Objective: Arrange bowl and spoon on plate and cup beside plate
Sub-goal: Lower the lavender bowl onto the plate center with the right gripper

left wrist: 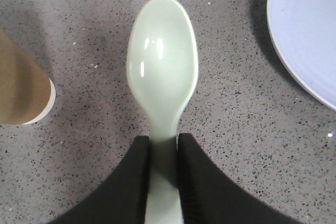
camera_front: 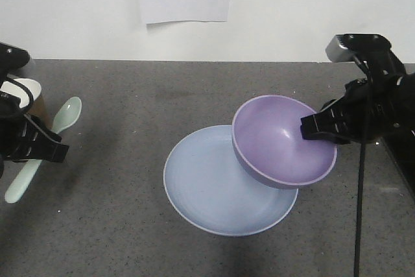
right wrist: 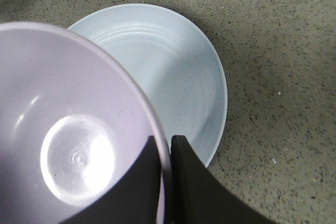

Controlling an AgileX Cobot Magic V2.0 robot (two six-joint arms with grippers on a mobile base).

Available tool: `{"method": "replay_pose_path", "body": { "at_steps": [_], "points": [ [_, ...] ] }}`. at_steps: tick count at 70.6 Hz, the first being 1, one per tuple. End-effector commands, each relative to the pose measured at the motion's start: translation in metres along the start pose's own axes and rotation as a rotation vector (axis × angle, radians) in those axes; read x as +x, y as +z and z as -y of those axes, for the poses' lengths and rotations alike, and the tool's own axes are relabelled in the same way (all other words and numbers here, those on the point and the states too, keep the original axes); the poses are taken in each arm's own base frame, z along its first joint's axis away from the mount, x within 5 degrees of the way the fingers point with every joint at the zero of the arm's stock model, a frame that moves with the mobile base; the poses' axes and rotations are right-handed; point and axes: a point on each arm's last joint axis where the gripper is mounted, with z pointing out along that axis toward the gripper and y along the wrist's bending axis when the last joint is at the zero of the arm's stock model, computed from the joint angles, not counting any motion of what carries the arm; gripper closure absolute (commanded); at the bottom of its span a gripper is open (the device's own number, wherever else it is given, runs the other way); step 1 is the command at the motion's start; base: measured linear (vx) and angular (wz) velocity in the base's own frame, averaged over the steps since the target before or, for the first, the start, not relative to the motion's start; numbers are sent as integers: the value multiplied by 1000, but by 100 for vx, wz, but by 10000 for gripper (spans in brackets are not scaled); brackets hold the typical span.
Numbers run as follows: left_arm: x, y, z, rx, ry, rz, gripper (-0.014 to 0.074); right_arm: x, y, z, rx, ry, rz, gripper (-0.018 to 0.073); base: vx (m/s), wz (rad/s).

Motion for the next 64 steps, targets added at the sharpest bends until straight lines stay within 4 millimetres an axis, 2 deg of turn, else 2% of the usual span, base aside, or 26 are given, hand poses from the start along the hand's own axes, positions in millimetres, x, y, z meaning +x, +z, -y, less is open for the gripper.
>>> {"method": "replay_pose_path", "body": {
  "at_steps": [1,13,26,42,64],
  "points": [
    [-9,-13,2,2,-6,100,517,-19,2,-6,-26,-19,48,562,0,0],
    [-9,-13,2,2,-6,100,517,-25,48,-17,-39,-76,-20,562,0,0],
    [-9,-13,2,2,-6,100,517,-36,79,-11,-79,-14,-58,562,0,0],
    [-9,-13,2,2,-6,100,517,-37,103,-5,-105,20,-113,559,0,0],
    [-9,-13,2,2,-6,100,517,-34,117,5,-49,-20,-143,549,0,0]
  ]
}}
